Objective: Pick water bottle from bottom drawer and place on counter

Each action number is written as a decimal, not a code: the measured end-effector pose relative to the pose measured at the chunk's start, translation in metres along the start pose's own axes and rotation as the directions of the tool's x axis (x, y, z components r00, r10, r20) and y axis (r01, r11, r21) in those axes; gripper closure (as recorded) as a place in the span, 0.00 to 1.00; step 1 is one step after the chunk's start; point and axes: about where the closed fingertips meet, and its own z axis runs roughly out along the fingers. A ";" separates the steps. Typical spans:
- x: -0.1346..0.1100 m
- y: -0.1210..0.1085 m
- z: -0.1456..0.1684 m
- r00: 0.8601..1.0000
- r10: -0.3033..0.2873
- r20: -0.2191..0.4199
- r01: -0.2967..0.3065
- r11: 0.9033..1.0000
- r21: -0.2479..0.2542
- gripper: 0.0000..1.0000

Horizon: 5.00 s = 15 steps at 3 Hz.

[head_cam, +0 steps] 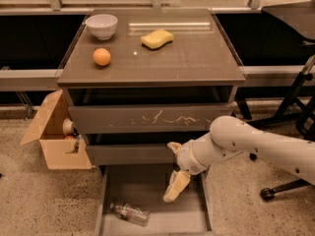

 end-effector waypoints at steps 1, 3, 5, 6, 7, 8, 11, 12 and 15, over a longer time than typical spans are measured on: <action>0.015 -0.012 0.042 0.999 -0.042 -0.032 0.042 0.999 0.011 0.00; 0.044 -0.030 0.132 0.996 -0.078 -0.046 0.079 0.996 0.035 0.00; 0.057 -0.025 0.195 0.997 -0.063 0.054 0.062 0.998 0.029 0.00; 0.057 -0.025 0.195 0.997 -0.063 0.054 0.062 0.998 0.028 0.00; 0.068 -0.028 0.227 0.997 -0.045 0.063 0.045 0.999 0.002 0.00; 0.087 -0.034 0.273 0.994 -0.035 0.103 0.035 0.999 0.003 0.00; 0.132 -0.050 0.385 0.999 -0.022 0.048 0.022 1.000 -0.012 0.00; 0.146 -0.056 0.413 0.999 -0.025 0.027 0.026 0.999 -0.031 0.00; 0.183 -0.074 0.462 0.998 0.025 -0.059 -0.027 0.999 -0.028 0.03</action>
Offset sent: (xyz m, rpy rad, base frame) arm 0.0427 0.0538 -0.1504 -0.0639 -0.1010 0.0355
